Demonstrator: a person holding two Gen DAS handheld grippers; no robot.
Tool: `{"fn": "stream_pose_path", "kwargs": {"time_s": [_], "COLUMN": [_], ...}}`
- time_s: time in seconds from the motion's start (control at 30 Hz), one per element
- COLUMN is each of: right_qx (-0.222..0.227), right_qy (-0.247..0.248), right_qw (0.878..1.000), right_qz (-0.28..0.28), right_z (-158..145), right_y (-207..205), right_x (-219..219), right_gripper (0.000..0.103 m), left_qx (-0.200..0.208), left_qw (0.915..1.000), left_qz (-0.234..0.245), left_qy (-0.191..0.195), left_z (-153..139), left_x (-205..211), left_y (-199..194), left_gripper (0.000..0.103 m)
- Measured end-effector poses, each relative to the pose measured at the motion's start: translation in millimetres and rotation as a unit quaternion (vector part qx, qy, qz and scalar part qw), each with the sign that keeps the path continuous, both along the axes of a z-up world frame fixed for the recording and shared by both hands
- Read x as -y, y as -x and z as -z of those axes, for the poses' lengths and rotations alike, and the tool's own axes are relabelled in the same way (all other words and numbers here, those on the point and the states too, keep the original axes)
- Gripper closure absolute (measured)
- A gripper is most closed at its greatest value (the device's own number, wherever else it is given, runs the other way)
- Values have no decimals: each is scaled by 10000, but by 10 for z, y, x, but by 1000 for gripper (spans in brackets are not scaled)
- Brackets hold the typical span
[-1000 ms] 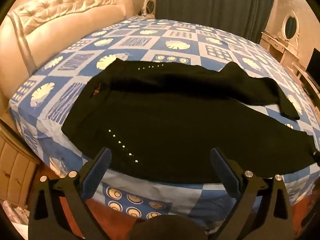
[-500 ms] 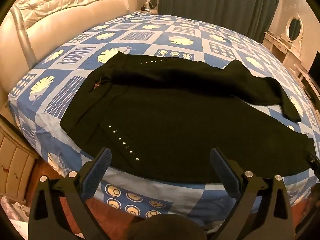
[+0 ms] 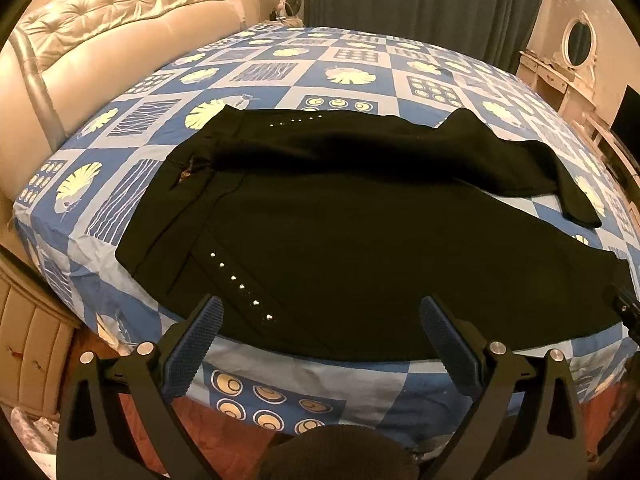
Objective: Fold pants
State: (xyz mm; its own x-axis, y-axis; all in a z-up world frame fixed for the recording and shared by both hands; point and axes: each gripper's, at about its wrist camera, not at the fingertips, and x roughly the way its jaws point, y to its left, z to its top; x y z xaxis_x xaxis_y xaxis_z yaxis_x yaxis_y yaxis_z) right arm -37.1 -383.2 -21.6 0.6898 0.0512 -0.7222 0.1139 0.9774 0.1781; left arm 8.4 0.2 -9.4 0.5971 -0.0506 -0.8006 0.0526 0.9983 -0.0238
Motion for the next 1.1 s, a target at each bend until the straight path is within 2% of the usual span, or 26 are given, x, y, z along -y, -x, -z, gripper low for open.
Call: {"fn": "stream_pose_path", "kwargs": {"time_s": [1.1], "right_qx": [-71], "right_qy": [22], "right_qw": [10000], "right_qz": [-46], "right_z": [84], "right_y": [9], "right_x": [-24], "right_gripper": [2], "left_qx": [-58], "left_qw": [10000], "left_qz": [48], "left_qy": [0], "left_z": [20], "left_x": [5], "left_y": [-6], "left_gripper": [4]}}
